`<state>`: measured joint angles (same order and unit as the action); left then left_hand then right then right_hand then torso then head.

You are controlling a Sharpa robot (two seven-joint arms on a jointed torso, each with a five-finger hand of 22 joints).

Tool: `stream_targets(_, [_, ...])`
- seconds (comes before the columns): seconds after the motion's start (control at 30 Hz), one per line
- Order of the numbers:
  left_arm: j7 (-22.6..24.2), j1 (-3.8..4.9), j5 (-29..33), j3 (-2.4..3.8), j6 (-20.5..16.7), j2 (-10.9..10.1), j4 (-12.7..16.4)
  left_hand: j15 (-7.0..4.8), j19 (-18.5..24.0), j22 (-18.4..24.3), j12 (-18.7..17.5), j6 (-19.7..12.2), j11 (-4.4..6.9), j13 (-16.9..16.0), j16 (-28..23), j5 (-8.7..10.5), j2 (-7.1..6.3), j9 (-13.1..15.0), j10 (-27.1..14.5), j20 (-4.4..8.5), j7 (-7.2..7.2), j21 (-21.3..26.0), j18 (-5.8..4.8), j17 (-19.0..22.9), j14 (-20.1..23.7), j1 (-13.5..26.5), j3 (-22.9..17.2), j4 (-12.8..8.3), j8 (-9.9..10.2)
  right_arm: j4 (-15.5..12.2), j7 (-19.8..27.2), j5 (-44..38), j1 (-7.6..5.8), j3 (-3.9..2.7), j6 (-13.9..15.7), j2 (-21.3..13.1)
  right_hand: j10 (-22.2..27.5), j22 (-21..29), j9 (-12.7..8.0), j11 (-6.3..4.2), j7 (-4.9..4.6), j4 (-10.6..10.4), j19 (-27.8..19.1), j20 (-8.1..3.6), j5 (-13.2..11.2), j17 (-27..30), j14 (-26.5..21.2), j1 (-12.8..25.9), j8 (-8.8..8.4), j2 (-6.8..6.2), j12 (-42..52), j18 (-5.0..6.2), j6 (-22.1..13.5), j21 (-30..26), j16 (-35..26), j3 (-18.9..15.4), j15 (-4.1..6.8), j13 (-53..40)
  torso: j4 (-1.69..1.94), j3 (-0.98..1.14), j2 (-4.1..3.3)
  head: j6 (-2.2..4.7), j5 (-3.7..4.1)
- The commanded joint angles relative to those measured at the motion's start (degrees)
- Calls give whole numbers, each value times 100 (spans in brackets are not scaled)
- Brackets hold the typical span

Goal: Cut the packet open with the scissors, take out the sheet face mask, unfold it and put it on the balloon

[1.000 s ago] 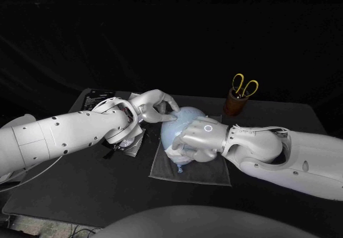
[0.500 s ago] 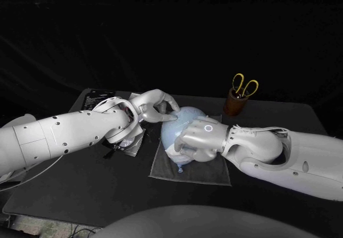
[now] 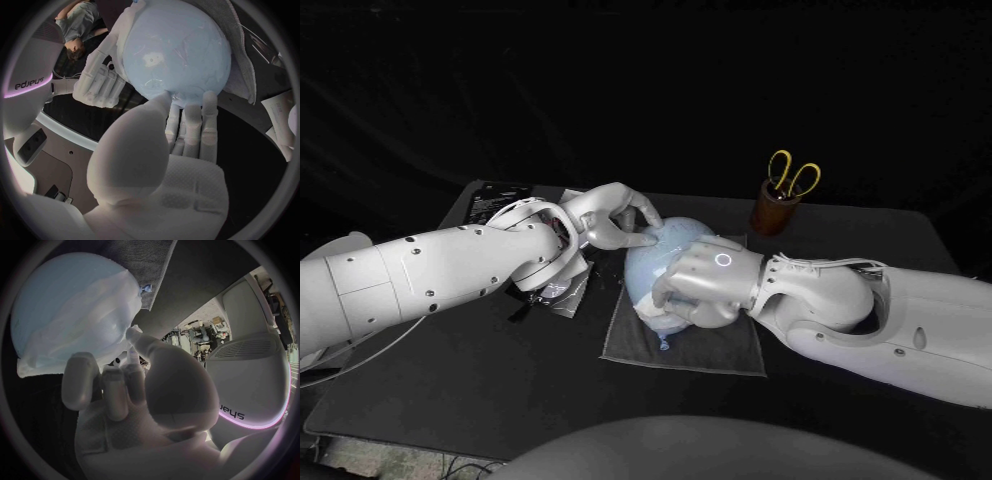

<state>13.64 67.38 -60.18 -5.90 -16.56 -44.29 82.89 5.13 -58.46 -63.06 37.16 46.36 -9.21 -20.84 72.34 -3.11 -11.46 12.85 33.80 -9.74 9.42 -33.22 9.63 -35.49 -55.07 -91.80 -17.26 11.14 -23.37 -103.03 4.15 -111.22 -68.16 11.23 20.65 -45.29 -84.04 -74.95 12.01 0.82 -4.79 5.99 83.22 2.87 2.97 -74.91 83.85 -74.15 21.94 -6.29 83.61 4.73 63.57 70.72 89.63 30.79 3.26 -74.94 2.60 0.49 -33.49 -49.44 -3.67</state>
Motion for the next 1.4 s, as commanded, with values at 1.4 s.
stream_targets(1.4, [-83, -24, 42, -21, 259, 61, -2, -5, 39, -34, 69, 19, 3, 39, 68, 22, 39, -33, -70, -26, 65, -43, 81, 60, 57, 16, -62, -5, 78, 805, 148, 2820, -359, -72, 262, 637, -21, -1041, 234, -117, 106, -239, 62, -46, -21, -1509, 615, 121, 277, 138, -12, -125, -331, 97, 37, -104, 51, -737, 3, -3, 0, 96, -6])
